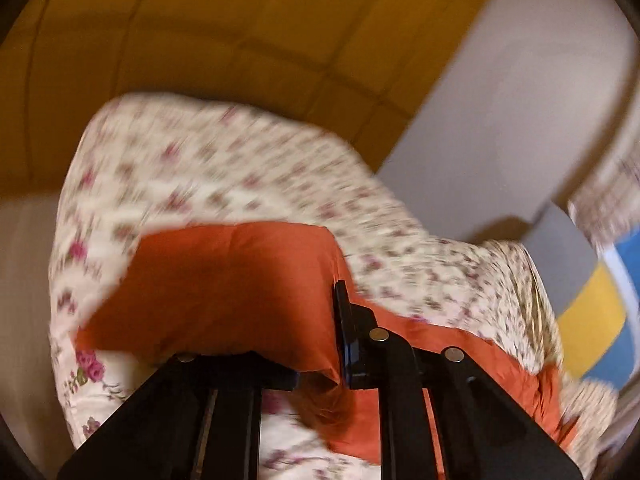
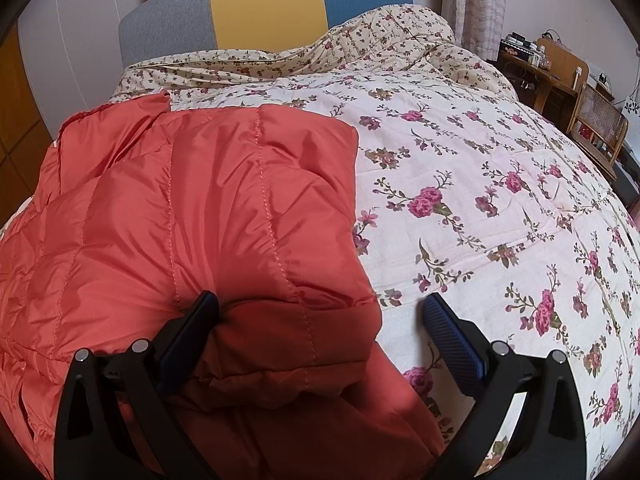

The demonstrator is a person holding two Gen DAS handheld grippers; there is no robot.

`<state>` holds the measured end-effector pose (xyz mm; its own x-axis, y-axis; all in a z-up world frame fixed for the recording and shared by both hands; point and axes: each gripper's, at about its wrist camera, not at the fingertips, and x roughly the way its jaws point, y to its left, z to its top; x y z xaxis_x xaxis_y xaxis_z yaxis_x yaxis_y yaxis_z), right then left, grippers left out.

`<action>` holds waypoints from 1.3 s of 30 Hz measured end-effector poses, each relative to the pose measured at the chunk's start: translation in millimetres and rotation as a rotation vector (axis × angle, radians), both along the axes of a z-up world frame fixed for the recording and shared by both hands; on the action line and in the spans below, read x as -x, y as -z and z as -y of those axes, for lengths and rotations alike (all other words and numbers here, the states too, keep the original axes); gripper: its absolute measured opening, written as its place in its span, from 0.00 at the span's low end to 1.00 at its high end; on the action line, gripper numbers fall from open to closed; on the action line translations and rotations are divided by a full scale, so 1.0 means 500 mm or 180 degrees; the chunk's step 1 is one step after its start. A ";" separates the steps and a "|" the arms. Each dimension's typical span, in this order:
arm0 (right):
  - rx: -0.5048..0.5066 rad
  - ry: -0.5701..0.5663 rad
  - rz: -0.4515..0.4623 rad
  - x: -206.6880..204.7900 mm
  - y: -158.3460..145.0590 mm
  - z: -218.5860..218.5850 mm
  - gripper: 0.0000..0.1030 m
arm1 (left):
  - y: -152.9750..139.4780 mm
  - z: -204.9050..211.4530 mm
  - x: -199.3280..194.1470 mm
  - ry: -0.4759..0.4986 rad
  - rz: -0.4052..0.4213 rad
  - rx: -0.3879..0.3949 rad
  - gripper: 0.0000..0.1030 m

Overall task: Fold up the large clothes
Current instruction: 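Fold the held sleeve with the left tool over the jacket body and release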

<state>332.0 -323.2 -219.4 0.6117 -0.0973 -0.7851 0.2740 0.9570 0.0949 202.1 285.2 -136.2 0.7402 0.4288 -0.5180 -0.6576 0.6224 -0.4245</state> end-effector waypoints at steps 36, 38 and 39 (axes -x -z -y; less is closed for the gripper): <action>-0.0034 0.0012 0.0008 -0.001 0.000 0.000 0.98 | 0.061 0.743 -0.227 0.2843 -0.1000 -0.2540 0.14; -0.0040 0.0014 0.0008 -0.002 0.000 -0.001 0.98 | 0.077 0.770 -0.230 0.2943 -0.1100 -0.2748 0.14; -0.0043 0.0014 0.0009 -0.002 0.000 -0.002 0.98 | 0.083 0.779 -0.231 0.2991 -0.1122 -0.2820 0.14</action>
